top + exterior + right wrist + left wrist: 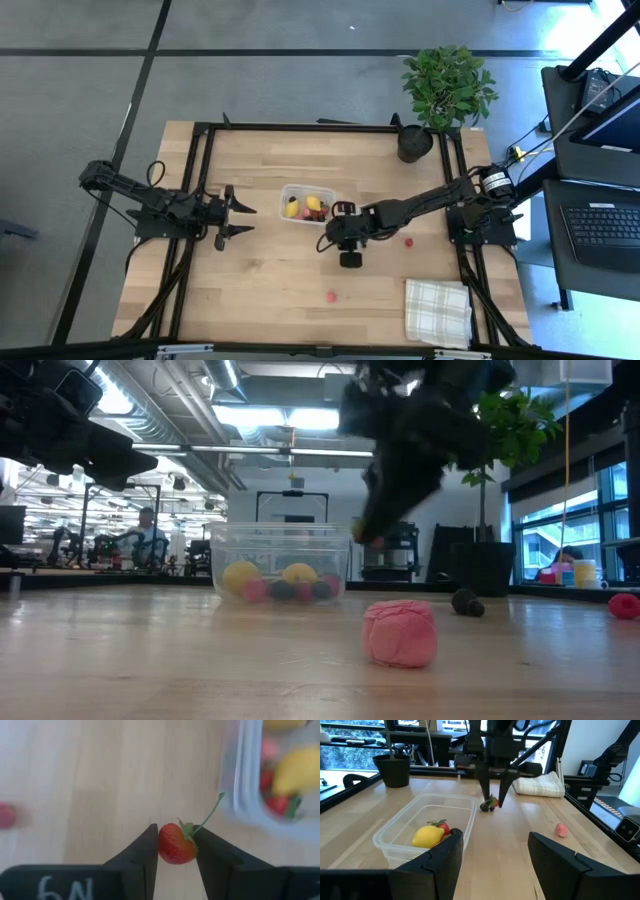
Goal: Pick and placing Produce into tupperware
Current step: Put the strawberry into the transparent bin
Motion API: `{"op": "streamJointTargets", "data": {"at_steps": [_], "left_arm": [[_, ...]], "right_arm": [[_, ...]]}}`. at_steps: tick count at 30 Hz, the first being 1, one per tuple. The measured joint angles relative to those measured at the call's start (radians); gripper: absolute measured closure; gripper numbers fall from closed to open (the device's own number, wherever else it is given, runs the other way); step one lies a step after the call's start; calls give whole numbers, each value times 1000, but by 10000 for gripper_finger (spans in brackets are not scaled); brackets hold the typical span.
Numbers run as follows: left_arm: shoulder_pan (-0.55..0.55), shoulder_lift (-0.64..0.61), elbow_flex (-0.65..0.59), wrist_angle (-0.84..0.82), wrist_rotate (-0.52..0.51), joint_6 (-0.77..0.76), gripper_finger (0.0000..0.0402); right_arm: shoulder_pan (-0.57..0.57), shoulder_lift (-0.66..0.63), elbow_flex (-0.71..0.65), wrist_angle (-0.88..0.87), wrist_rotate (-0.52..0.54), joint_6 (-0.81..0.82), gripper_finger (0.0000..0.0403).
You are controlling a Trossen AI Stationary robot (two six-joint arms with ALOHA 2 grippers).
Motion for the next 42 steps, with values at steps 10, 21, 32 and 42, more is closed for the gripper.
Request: {"op": "streamJointTargets", "data": {"at_steps": [10,21,32,42], "left_arm": [[0,0,0,0,0,0,184],[0,0,0,0,0,0,184],[0,0,0,0,0,0,184],[0,0,0,0,0,0,184]], "right_arm": [[-76,-2,143,3,7,-160,286],[-176,7,167,69,7,-185,286],[-194,105,167,129,6,-184,286],[-204,171,166,137,6,-178,286]]}}
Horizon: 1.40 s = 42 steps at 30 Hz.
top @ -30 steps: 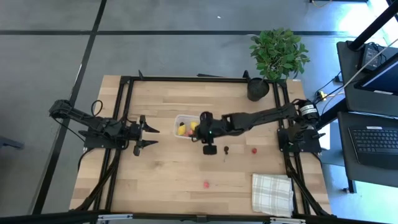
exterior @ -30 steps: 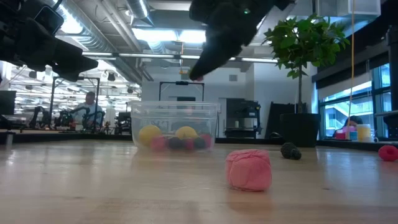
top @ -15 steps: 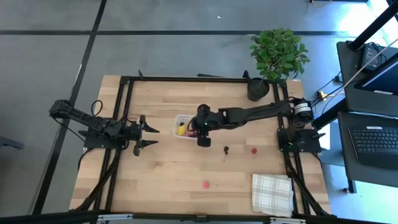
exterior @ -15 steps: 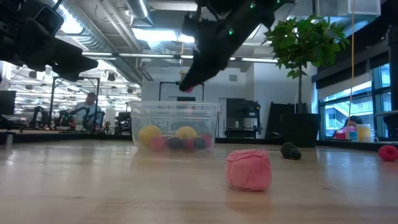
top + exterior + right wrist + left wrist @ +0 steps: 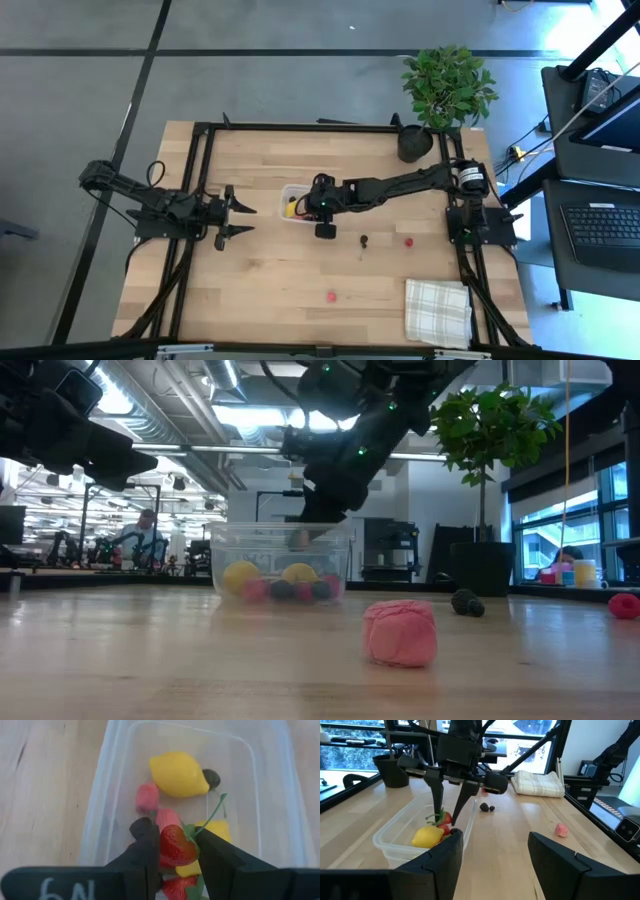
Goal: Pick and placing Produce into tupperware
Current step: Put the strawberry into the transparent bin, then put the blackberry into the transparent bin
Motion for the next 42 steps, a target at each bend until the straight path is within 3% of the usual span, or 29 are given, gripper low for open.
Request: {"op": "streamJointTargets", "data": {"at_steps": [19,35,42], "left_arm": [[0,0,0,0,0,0,184],[0,0,0,0,0,0,184],[0,0,0,0,0,0,184]], "right_arm": [[-13,4,1,8,0,15,283],[-13,4,1,19,0,23,209],[-13,4,1,19,0,9,195]]}}
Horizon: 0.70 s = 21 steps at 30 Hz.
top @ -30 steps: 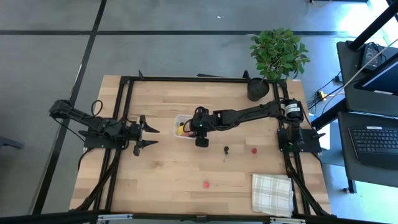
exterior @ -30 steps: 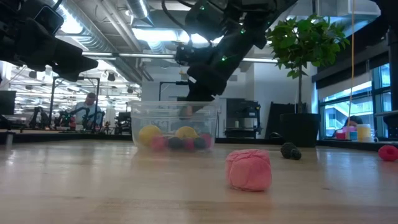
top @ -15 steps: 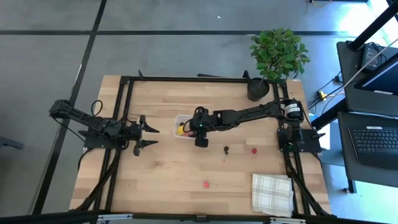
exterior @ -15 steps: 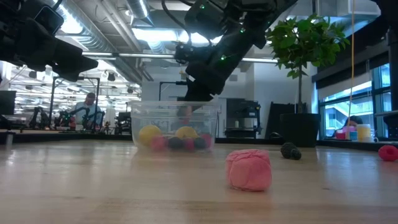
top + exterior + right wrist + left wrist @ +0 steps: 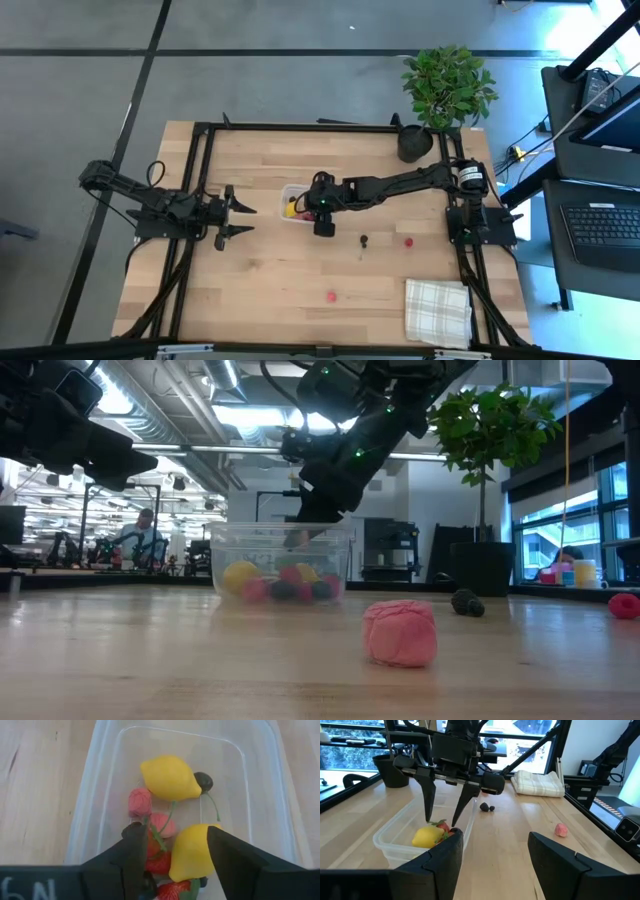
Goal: Pick and placing Produce into tupperware
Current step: Put the blackberry into the transparent bin
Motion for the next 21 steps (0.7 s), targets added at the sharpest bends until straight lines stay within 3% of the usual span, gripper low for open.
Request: {"op": "streamJointTargets", "data": {"at_steps": [11,21], "left_arm": [[0,0,0,0,0,0,184],[0,0,0,0,1,0,184]], "right_arm": [[22,-1,39,-9,0,-40,194],[63,-62,86,-208,10,-35,194]]}}
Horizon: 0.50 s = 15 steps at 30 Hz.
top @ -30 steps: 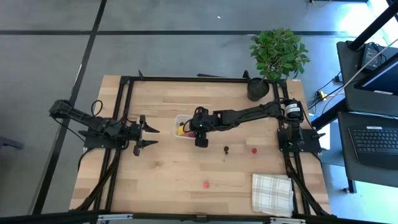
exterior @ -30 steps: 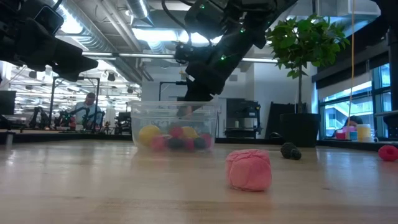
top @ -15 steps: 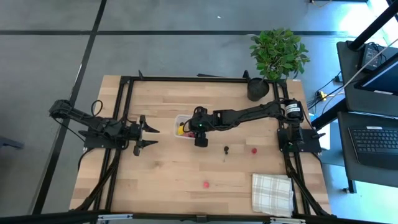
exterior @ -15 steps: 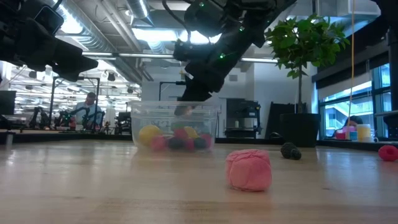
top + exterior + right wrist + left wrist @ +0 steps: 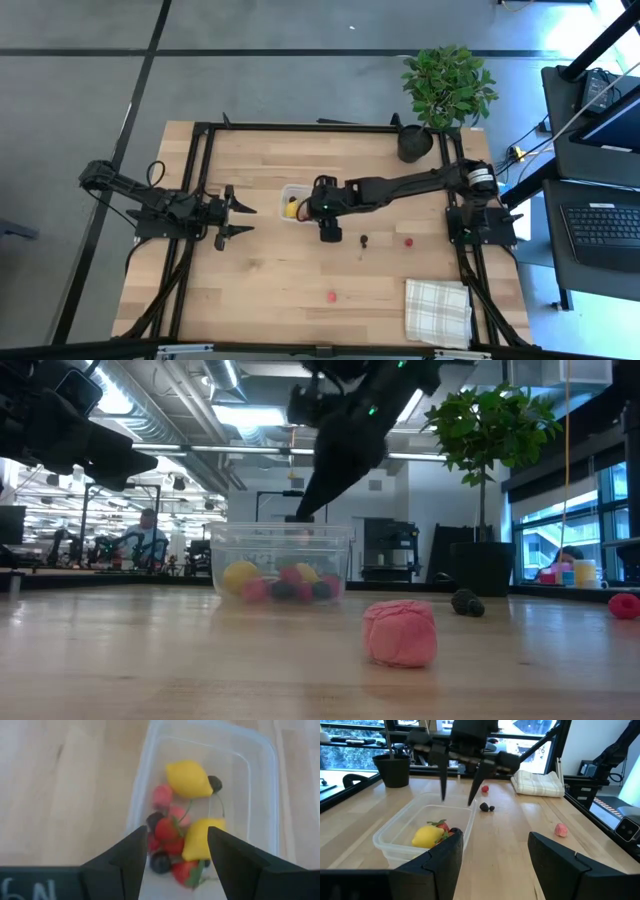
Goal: Pick and placing Produce into tupperware
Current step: Put the blackberry into the transparent bin
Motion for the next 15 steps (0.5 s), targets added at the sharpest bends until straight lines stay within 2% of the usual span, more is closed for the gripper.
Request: {"op": "streamJointTargets", "data": {"at_steps": [7,12,15], "left_arm": [[0,0,0,0,0,0,184],[0,0,0,0,4,0,184],[0,0,0,0,4,0,184]], "right_arm": [[44,-77,1,-184,0,91,194],[89,-89,1,-385,3,212,194],[131,-89,-7,-443,2,244,194]]}}
